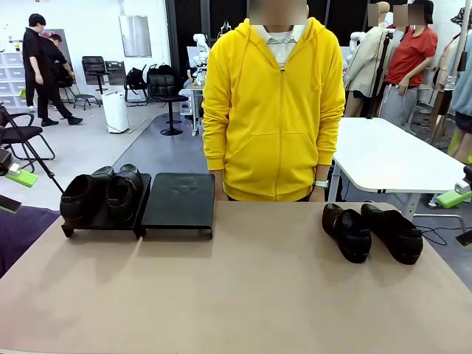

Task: Organize the shoes by placing them on the stand.
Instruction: Pick up one Shoe and place it in the middle of the table.

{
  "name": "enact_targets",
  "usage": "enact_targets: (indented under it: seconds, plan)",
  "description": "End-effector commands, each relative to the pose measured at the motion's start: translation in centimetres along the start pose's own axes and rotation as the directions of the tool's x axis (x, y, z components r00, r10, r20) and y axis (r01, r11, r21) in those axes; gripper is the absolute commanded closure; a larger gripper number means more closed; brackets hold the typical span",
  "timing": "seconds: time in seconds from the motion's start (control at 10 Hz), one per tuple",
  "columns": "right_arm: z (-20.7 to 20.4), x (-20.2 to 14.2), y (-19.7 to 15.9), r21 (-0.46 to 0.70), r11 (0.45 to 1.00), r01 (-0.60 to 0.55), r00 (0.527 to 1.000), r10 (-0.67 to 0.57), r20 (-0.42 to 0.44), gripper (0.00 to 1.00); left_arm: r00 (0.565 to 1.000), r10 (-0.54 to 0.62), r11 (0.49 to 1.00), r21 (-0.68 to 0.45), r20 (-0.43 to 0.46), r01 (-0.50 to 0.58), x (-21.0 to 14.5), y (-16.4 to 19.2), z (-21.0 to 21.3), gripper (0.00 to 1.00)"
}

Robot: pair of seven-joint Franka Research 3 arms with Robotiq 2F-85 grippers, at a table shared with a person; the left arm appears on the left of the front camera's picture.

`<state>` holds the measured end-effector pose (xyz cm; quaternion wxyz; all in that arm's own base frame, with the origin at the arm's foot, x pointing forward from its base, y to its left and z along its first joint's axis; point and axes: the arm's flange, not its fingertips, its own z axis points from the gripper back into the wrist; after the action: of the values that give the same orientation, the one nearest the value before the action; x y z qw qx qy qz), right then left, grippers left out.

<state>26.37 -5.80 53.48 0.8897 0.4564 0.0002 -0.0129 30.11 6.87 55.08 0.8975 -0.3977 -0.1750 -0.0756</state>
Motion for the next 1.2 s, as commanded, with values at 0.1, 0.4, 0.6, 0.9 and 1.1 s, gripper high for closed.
enact_targets:
  seconds: [0.1, 0.4, 0.6, 0.9, 1.1]
  plan:
    - [0.2, 0.2, 0.5, 0.029, 1.0, -0.002, 1.0, 0.002, 0.005, 0.0, 1.0, -0.014, 1.0, 0.006, -0.015, 0.014, -0.1, 0.1, 0.5, 0.0]
    - [-2.6, 3.0, 1.5, -0.134, 0.991, 0.008, 0.998, -0.016, -0.058, 0.0, 1.0, -0.014, 1.0, 0.006, -0.015, 0.014, -0.1, 0.1, 0.5, 0.0]
    - [-7.7, 12.6, 1.3, -0.45, 0.885, 0.122, 0.992, -0.112, 0.048, 0.0, 1.0, -0.014, 1.0, 0.006, -0.015, 0.014, -0.1, 0.1, 0.5, 0.0]
    - [-12.0, 21.9, -4.7, -0.608, 0.773, 0.183, 0.967, -0.029, 0.255, 0.0, 1.0, -0.014, 1.0, 0.006, -0.015, 0.014, -0.1, 0.1, 0.5, 0.0]
    - [-11.7, 23.3, -6.1, -0.661, 0.734, 0.159, 0.964, 0.029, 0.264, 0.0, 1.0, -0.014, 1.0, 0.006, -0.015, 0.014, -0.1, 0.1, 0.5, 0.0]
